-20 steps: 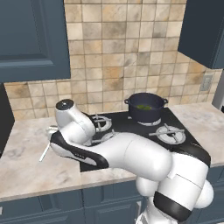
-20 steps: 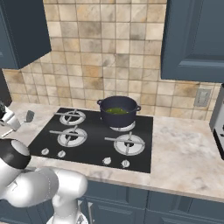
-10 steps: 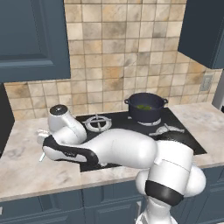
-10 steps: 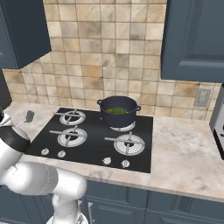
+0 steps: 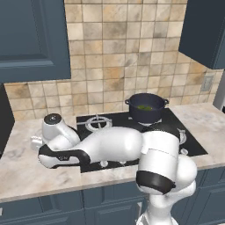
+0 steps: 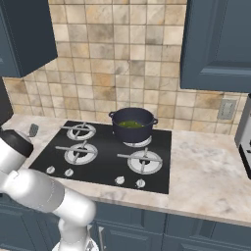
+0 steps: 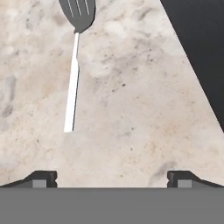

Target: Put the cucumber and cucumber in the pot. Retrieve the spatula and lightly stir the vegetables in the pot.

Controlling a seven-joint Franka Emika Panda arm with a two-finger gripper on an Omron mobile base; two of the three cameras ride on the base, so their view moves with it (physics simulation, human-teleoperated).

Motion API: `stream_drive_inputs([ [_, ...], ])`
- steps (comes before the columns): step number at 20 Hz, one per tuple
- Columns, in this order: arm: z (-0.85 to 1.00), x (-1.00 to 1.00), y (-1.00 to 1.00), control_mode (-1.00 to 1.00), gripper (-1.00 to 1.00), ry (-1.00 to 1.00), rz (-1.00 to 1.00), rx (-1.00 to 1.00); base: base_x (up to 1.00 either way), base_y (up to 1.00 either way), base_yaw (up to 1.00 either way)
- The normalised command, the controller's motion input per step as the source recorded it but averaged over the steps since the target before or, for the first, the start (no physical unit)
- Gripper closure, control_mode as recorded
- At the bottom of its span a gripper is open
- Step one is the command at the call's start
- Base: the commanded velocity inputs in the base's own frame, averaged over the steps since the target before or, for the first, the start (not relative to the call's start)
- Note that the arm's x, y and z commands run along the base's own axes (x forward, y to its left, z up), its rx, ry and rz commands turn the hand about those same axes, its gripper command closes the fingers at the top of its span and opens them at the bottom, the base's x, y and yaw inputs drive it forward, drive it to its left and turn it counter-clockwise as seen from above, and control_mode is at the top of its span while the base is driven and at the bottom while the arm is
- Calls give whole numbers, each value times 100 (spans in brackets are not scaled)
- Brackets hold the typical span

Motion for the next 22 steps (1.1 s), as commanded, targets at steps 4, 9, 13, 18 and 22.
stream_drive_inputs([
  [4,-1,30,8,-100,-100,5,0,0,0,0,0],
  [9,-8,24,9,-100,-100,6,0,0,0,0,0],
  [13,-20,14,15,-100,-100,8,0,0,0,0,0],
  [18,-23,14,24,-100,-100,3,0,0,0,0,0],
  [22,-12,19,23,-100,-100,0,0,-3,0,0,0],
])
